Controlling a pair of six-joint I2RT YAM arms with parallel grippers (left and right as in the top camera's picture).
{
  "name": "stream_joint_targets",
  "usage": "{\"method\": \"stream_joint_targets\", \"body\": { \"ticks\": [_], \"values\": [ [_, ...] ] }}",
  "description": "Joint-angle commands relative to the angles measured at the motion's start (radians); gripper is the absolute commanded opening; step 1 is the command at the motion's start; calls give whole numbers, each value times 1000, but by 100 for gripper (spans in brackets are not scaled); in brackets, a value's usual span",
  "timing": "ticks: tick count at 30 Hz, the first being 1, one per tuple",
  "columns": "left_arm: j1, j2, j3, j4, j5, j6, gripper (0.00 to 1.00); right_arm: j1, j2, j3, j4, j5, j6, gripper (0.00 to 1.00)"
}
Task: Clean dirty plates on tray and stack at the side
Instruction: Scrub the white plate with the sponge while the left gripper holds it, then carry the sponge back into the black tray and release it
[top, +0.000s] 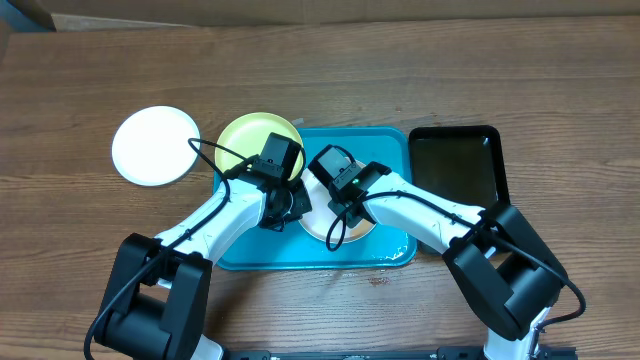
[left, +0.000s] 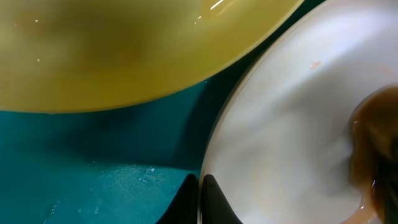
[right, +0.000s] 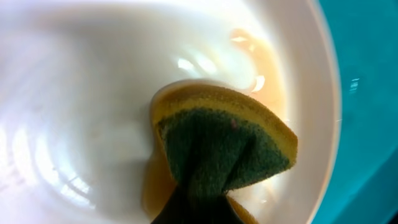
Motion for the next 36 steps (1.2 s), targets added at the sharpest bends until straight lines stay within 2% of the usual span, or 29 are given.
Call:
{"method": "stream_joint_targets", "body": {
  "ticks": [1,9,13,20,28,36],
  "values": [
    [-3,10,13,7,4,21,4,10,42,11,-47,-156,-5,4],
    [-3,10,13,7,4,20,4,-51,42,166,-108,-452,5,4],
    [-3,10,13,3,4,21,4,-114,39,262,-171,-454,27,4],
    [-3,10,13,3,4,23,4,-314,-15,399,-362,-456,29,4],
    [-3,10,13,3,4,23,4,-552,-29,376,-507,-343,31,4],
    [-3,10,13,3,4,23,5,-674,-26,178,-329,-294,136,4]
  ]
}}
